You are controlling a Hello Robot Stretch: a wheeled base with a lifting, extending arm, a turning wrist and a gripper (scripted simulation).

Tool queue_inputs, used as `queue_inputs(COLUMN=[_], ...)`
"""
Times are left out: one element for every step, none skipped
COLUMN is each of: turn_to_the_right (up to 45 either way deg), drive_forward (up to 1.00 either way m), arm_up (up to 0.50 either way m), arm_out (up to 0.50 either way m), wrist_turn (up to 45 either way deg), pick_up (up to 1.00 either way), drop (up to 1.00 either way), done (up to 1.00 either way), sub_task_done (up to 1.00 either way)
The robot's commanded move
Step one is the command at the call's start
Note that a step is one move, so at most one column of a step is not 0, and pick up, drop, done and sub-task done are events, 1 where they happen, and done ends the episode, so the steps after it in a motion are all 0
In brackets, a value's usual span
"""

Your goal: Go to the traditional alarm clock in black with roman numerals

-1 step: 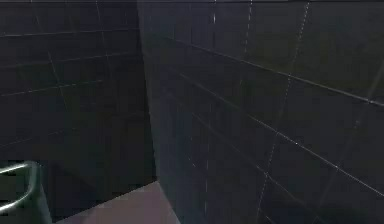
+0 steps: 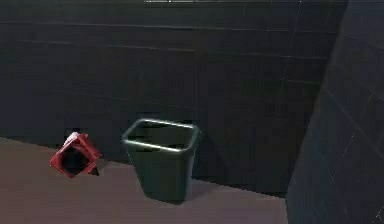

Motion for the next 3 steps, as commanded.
queue_inputs(turn_to_the_right=[-45.0, -27.0, 0.0], drive_forward=[0.0, 0.0, 1.0], arm_up=[0.0, 0.0, 0.0], arm_out=[0.0, 0.0, 0.0], wrist_turn=[0.0, 0.0, 0.0], pick_up=[0.0, 0.0, 0.0], drop=[0.0, 0.0, 0.0], done=[0.0, 0.0, 0.0], sub_task_done=[0.0, 0.0, 0.0])
